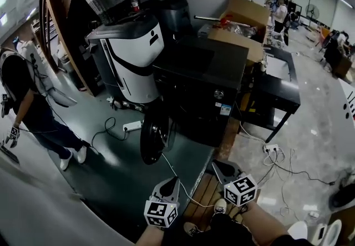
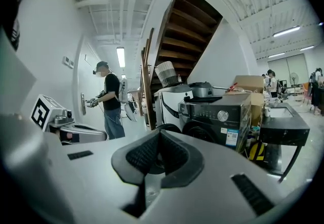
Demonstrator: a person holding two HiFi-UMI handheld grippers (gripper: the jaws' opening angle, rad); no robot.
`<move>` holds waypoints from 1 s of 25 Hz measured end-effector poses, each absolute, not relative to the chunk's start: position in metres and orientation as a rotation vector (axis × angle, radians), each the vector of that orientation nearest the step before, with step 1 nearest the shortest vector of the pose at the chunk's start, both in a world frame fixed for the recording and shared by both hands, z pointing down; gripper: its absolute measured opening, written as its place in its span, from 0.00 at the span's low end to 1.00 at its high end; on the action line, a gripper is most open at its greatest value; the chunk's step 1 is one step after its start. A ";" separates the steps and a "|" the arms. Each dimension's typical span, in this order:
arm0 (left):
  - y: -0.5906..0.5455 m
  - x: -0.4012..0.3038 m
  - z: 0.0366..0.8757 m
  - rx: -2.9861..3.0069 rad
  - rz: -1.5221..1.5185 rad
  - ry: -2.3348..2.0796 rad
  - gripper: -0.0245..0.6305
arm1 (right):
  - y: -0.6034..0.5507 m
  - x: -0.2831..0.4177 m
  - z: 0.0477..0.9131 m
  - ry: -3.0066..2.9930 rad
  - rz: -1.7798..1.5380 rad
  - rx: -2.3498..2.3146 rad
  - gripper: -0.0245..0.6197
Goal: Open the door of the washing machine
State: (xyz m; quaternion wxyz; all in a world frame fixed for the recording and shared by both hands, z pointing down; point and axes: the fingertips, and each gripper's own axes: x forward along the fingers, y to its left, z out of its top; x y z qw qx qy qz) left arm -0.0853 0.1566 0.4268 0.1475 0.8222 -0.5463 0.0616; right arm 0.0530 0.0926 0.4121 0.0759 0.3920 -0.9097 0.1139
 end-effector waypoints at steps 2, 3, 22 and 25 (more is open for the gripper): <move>0.152 -0.076 0.425 2.376 0.178 -1.558 0.06 | 0.091 0.063 0.413 -2.721 0.349 1.193 0.06; 0.150 -0.073 0.423 2.382 0.182 -1.554 0.06 | 0.090 0.066 0.413 -2.719 0.354 1.201 0.06; 0.150 -0.071 0.433 2.380 0.214 -1.540 0.06 | 0.096 0.072 0.430 -2.690 0.387 1.198 0.06; 0.153 -0.071 0.434 2.377 0.214 -1.543 0.06 | 0.100 0.073 0.431 -2.689 0.396 1.202 0.06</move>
